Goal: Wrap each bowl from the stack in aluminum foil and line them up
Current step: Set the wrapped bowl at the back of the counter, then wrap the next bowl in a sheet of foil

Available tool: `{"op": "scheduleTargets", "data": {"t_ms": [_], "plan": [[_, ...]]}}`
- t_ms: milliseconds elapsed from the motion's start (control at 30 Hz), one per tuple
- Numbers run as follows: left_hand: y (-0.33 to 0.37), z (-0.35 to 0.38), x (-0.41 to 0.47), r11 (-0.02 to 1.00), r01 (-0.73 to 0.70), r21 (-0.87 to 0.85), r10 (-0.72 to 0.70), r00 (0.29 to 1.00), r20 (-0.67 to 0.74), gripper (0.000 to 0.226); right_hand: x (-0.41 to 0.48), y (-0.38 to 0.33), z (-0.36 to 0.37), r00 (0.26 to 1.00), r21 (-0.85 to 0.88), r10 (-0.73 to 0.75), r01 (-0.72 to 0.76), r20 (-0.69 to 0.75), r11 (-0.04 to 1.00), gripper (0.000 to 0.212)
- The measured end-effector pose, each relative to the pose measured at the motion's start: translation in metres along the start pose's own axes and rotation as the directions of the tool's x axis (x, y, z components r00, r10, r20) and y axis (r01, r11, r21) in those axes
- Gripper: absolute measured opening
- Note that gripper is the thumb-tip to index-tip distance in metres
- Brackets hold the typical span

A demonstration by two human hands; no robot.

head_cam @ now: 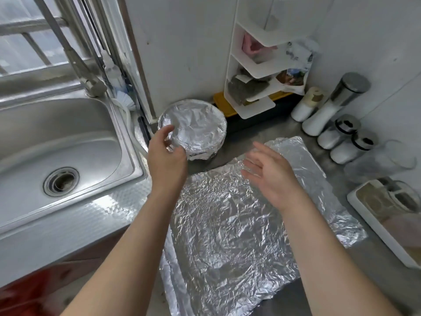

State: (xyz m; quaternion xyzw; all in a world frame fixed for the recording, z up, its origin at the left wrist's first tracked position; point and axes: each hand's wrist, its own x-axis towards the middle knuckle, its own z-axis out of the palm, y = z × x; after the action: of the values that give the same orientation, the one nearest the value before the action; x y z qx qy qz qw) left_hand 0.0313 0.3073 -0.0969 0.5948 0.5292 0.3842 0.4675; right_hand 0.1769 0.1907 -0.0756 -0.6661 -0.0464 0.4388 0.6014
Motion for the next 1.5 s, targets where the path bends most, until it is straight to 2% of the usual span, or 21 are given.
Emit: {"op": "scheduleTargets", "data": {"t_ms": [67, 167, 267, 367, 433, 533, 600, 667, 767, 867, 967, 1067, 1100, 1167, 1267, 1367, 1500], "plan": [[0.005, 0.001, -0.025, 0.996, -0.069, 0.059, 0.06, 0.988, 0.145, 0.038, -0.016, 0.002, -0.024, 0.997, -0.066, -0.038, 0.034, -0.062, 0.997, 0.036], [0.006, 0.005, -0.073, 0.971, -0.171, 0.166, 0.091, 0.91, 0.405, 0.032, -0.04, 0.015, -0.063, 0.983, -0.24, -0.127, 0.094, -0.129, 0.966, 0.021], [-0.006, 0.007, -0.115, 0.925, -0.254, 0.284, 0.051, 0.822, 0.568, 0.03, -0.059, 0.036, -0.1, 0.966, -0.448, -0.207, 0.118, -0.154, 0.886, 0.027], [-0.02, 0.004, -0.159, 0.843, -0.377, 0.384, 0.002, 0.716, 0.698, 0.026, -0.083, 0.064, -0.131, 0.939, -0.562, -0.266, 0.103, -0.217, 0.821, 0.031], [-0.034, 0.002, -0.186, 0.757, -0.499, 0.422, 0.013, 0.657, 0.754, 0.028, -0.096, 0.085, -0.149, 0.903, -0.541, -0.267, 0.048, -0.335, 0.84, 0.032], [-0.057, -0.003, -0.223, 0.606, -0.625, 0.492, -0.022, 0.605, 0.796, 0.05, -0.114, 0.108, -0.168, 0.876, -0.372, -0.16, -0.024, -0.455, 0.928, 0.035], [-0.07, -0.003, -0.237, 0.517, -0.664, 0.54, -0.034, 0.614, 0.788, 0.052, -0.123, 0.117, -0.17, 0.9, -0.207, -0.017, -0.082, -0.436, 0.975, 0.036], [-0.074, -0.003, -0.245, 0.503, -0.661, 0.557, -0.004, 0.643, 0.766, 0.039, -0.133, 0.123, -0.168, 0.923, -0.101, 0.075, -0.121, -0.377, 0.988, 0.04], [-0.074, -0.001, -0.25, 0.527, -0.643, 0.555, 0.041, 0.672, 0.739, 0.024, -0.138, 0.125, -0.164, 0.943, -0.031, 0.133, -0.149, -0.304, 0.988, 0.038], [-0.075, 0.001, -0.25, 0.475, -0.646, 0.597, 0.034, 0.692, 0.721, 0.014, -0.135, 0.127, -0.165, 0.948, -0.043, 0.148, -0.167, -0.283, 0.985, 0.037], [-0.07, -0.001, -0.252, 0.409, -0.646, 0.645, 0.035, 0.717, 0.696, 0.014, -0.128, 0.126, -0.169, 0.929, -0.064, 0.11, -0.141, -0.354, 0.988, 0.033], [-0.065, -0.004, -0.252, 0.412, -0.631, 0.657, 0.047, 0.735, 0.676, 0.016, -0.12, 0.121, -0.175, 0.86, -0.025, 0.019, -0.037, -0.51, 0.999, 0.024], [-0.064, -0.005, -0.252, 0.415, -0.627, 0.66, 0.055, 0.741, 0.67, 0.016, -0.116, 0.119, -0.177, 0.833, -0.028, -0.011, -0.006, -0.553, 1.0, 0.028], [-0.062, -0.007, -0.25, 0.435, -0.615, 0.658, 0.075, 0.753, 0.654, 0.014, -0.109, 0.114, -0.183, 0.8, -0.092, -0.086, 0.039, -0.594, 0.995, 0.042], [-0.063, -0.008, -0.248, 0.479, -0.605, 0.637, 0.11, 0.761, 0.64, 0.009, -0.098, 0.106, -0.19, 0.807, -0.201, -0.132, 0.017, -0.576, 0.98, 0.054], [-0.068, -0.009, -0.247, 0.502, -0.6, 0.623, 0.131, 0.765, 0.63, 0.011, -0.088, 0.098, -0.195, 0.804, -0.31, -0.167, -0.023, -0.571, 0.951, 0.031], [-0.075, -0.01, -0.246, 0.496, -0.619, 0.609, 0.141, 0.749, 0.647, 0.007, -0.086, 0.093, -0.2, 0.758, -0.452, -0.203, -0.133, -0.62, 0.882, 0.039]]}}
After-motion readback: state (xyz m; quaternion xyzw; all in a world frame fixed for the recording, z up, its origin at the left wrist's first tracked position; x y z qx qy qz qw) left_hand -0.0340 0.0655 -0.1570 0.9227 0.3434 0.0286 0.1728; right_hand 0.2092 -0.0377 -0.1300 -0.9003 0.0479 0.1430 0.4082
